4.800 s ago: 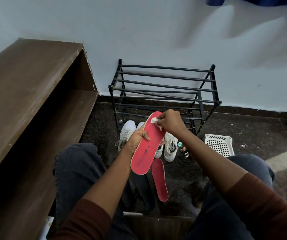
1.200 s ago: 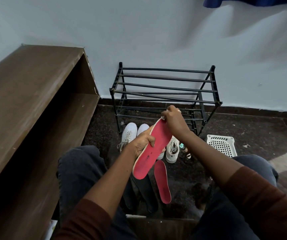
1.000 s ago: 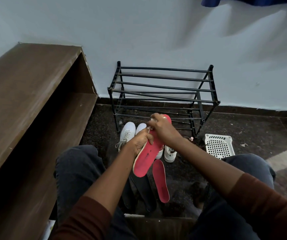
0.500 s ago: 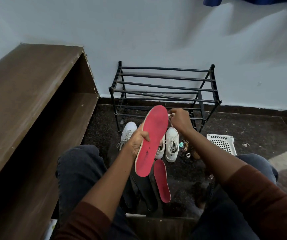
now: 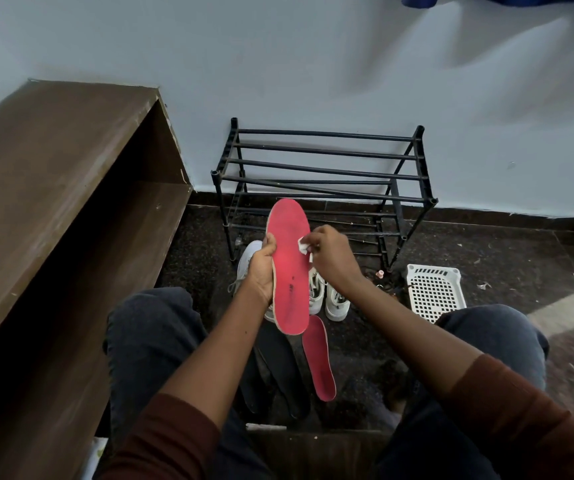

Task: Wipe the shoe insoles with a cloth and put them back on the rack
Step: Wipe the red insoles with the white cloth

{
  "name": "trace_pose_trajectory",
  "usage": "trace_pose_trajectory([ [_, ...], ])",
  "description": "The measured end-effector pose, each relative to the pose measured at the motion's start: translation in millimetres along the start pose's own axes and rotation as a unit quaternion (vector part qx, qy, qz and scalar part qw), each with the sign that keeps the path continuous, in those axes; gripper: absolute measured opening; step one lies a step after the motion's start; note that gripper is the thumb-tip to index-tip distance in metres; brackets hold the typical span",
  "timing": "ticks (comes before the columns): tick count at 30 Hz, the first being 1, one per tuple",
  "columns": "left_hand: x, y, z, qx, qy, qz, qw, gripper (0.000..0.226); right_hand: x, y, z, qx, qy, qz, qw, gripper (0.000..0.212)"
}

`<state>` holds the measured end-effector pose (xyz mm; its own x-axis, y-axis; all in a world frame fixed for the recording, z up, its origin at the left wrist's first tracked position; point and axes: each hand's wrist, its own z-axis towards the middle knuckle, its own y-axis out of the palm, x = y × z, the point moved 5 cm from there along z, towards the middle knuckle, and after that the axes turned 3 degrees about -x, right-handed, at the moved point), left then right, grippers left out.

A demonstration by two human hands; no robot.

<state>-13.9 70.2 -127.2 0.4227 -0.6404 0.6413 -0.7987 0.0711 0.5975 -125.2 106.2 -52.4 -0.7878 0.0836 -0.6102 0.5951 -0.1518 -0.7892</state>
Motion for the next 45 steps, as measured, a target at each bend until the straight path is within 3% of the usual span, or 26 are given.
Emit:
trace_pose_trajectory([
  [4, 1, -18, 10, 0.035, 0.01, -0.019, 0.999, 0.073, -20, 20, -30, -0.067, -0.049, -0.017, 0.996, 0.032],
  [8, -13, -40, 29, -0.018, -0.017, -0.01, 1.0, 0.1, -26, 26, -42, -0.131, -0.098, -0.037, 0.986, 0.029],
  [11, 2, -27, 4, 0.003, 0.005, 0.046, 0.999, 0.072, -28, 18, -30, -0.096, -0.093, -0.052, 0.99, 0.024],
  [13, 1, -19, -1, -0.023, -0.025, 0.043, 0.998, 0.054, -29, 10, -14, -0.062, -0.073, -0.062, 0.994, 0.023],
  [21, -5, -7, -17, -0.097, -0.083, -0.003, 0.992, 0.056, -24, -14, 44, 0.034, 0.002, -0.063, 0.997, 0.024],
  [23, -2, -8, -16, -0.081, -0.069, -0.012, 0.994, 0.057, -29, -6, 37, 0.022, 0.01, -0.045, 0.999, 0.024],
  [27, 7, -13, -4, -0.039, -0.002, -0.013, 0.999, 0.057, -42, 23, -8, -0.085, -0.022, -0.001, 0.996, 0.026],
  [33, 5, -21, 9, -0.018, -0.01, -0.022, 1.0, 0.066, -47, 28, -46, -0.132, -0.076, 0.014, 0.988, 0.024],
  [37, 1, -3, 1, -0.057, -0.045, -0.01, 0.997, 0.064, -40, 19, -26, -0.079, -0.066, 0.006, 0.995, 0.022],
  [41, -13, 16, -10, -0.106, -0.108, 0.012, 0.988, 0.093, -20, 3, 19, 0.016, -0.011, -0.012, 1.0, 0.021],
  [45, -20, 25, -22, -0.162, -0.159, 0.031, 0.973, 0.103, -4, -23, 46, 0.085, 0.033, 0.014, 0.996, 0.021],
])
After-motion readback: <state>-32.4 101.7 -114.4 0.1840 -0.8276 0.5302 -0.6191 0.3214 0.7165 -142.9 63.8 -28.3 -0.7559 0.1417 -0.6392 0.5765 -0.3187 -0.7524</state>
